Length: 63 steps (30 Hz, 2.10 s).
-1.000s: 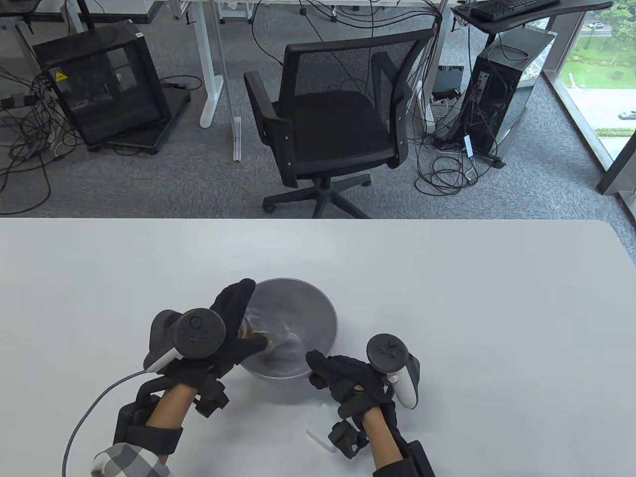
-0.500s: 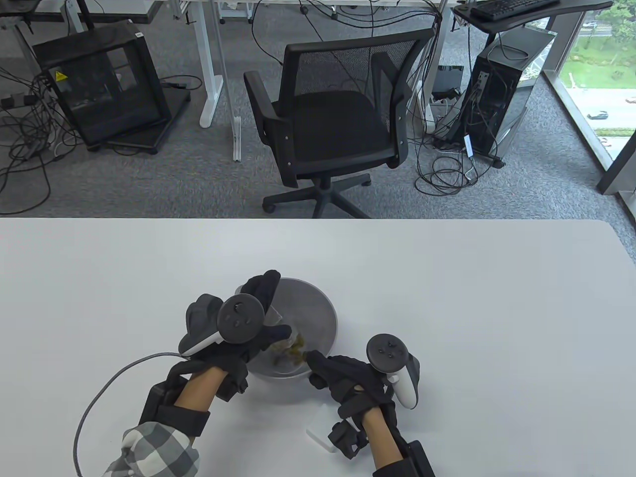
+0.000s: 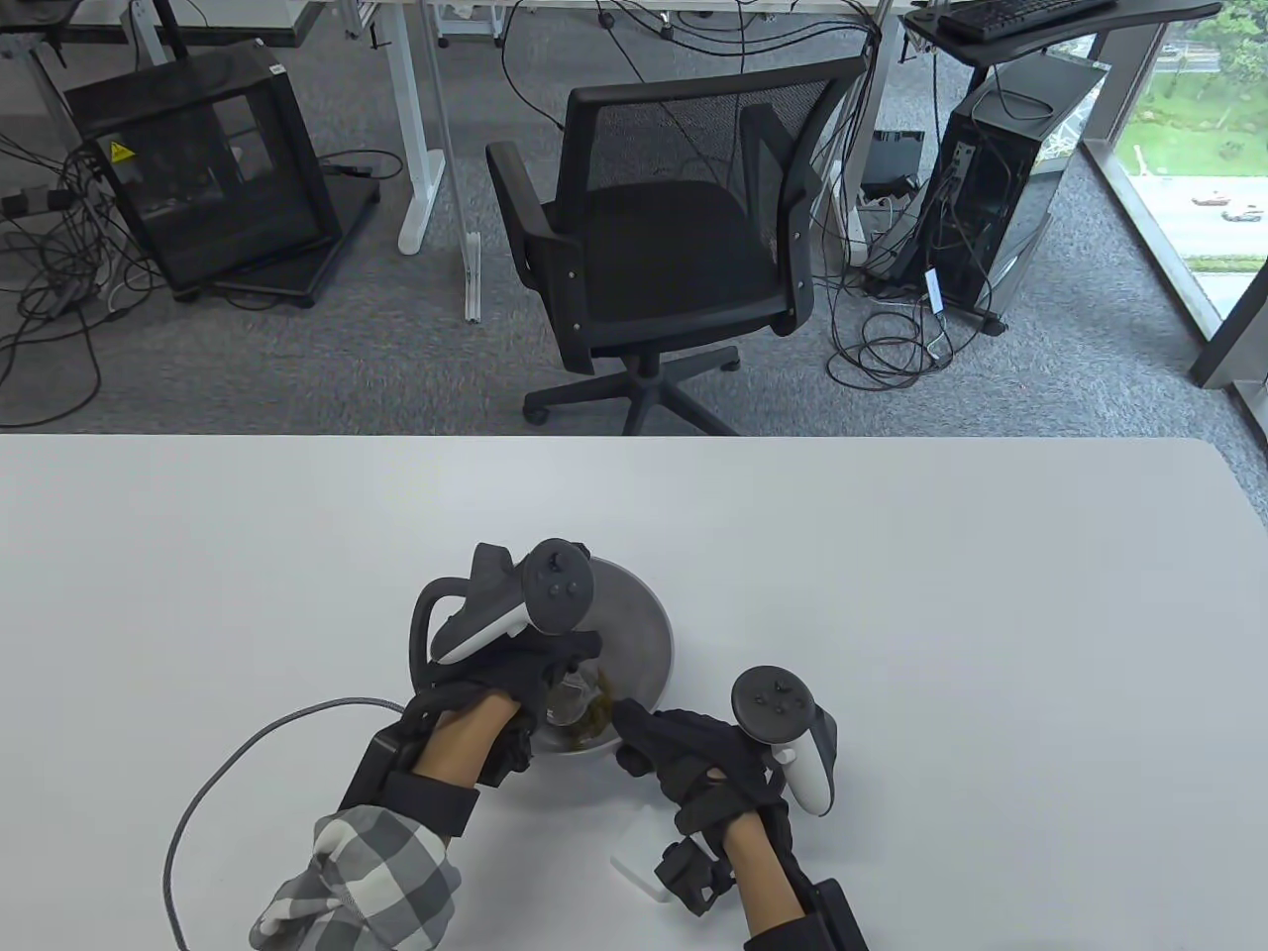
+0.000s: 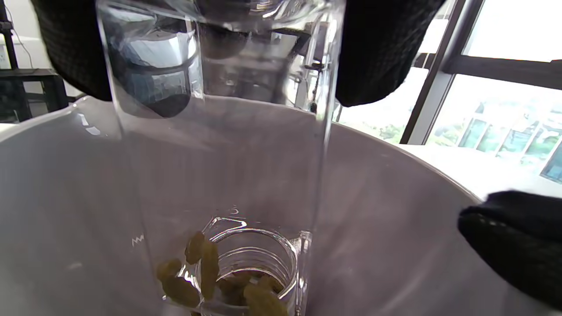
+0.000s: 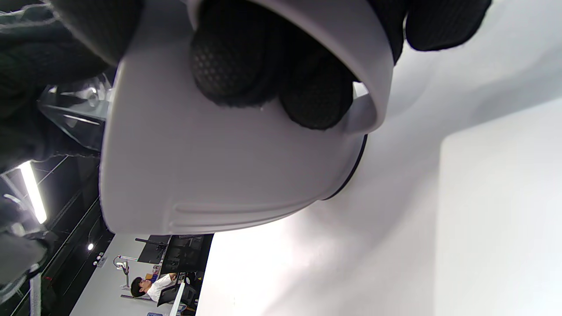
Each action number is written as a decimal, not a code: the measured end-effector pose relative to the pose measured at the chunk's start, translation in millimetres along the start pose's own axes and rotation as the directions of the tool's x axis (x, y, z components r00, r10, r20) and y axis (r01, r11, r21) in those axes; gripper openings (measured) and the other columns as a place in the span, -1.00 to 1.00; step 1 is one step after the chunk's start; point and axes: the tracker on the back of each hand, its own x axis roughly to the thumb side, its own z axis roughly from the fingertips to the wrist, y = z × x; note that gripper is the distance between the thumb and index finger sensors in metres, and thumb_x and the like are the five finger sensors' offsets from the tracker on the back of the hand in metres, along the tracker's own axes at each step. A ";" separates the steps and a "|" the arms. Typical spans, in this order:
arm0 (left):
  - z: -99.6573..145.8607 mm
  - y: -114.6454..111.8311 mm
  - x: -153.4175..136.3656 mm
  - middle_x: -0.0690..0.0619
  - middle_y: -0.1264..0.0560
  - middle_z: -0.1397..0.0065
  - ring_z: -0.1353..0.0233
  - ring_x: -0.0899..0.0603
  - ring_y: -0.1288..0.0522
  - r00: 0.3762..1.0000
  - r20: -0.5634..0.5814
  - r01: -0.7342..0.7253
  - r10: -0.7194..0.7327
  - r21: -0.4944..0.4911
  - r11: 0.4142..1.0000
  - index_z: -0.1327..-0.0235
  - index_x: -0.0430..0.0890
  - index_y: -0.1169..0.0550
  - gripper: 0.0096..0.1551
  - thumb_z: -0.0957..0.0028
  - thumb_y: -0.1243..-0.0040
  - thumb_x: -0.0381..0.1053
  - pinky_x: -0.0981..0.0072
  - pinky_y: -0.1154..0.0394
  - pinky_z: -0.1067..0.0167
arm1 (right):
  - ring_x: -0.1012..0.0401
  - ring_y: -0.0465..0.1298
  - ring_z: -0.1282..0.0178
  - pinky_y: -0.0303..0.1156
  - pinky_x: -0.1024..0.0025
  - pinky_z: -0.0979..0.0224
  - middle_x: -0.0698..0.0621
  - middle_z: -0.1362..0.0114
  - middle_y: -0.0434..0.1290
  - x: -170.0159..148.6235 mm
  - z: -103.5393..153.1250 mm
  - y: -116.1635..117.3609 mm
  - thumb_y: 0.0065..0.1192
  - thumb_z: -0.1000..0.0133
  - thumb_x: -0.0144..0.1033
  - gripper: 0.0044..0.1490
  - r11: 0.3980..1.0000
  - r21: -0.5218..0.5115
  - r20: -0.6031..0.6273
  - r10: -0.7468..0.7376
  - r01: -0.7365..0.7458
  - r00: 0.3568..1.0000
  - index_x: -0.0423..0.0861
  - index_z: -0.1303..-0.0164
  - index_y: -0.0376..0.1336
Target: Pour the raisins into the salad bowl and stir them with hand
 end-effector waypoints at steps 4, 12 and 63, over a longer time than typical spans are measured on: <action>6.6 3.9 -1.4 -0.42 -0.33 -0.56 -0.14 -0.57 -0.65 0.997 0.039 -0.063 0.063 0.009 0.998 -0.63 -0.17 -0.16 0.03 -0.05 -0.47 0.09 -0.31 -0.64 -0.03 | -0.21 0.30 -0.46 0.18 -0.34 -0.38 -0.26 -0.20 0.52 -0.1 0.0 0.1 -0.02 -0.20 0.34 -0.20 1.000 0.000 0.000 0.001 -0.001 1.000 -0.24 0.27 0.42; 26.9 26.4 4.4 -0.34 -0.40 -0.54 -0.13 -0.55 -0.67 0.997 0.076 0.018 -0.032 0.170 0.985 -0.62 -0.08 -0.21 -0.01 -0.03 -0.49 0.10 -0.29 -0.66 -0.01 | -0.21 0.30 -0.46 0.18 -0.34 -0.38 -0.26 -0.21 0.52 -0.3 0.2 0.3 -0.01 -0.20 0.34 -0.20 1.000 -0.002 -0.001 0.000 0.000 1.000 -0.24 0.27 0.42; 170.2 -81.6 -266.7 -0.48 0.69 -0.42 -0.46 -0.64 0.60 0.642 -0.144 -0.728 0.753 0.192 0.658 -0.43 -0.14 0.57 0.55 -0.08 -0.31 0.38 -0.75 0.50 -0.16 | -0.17 0.34 -0.44 0.21 -0.33 -0.37 -0.16 -0.16 0.56 1.2 -0.5 -1.9 -0.01 -0.18 0.37 -0.21 0.999 0.005 -0.001 0.036 -0.036 0.999 -0.19 0.37 0.43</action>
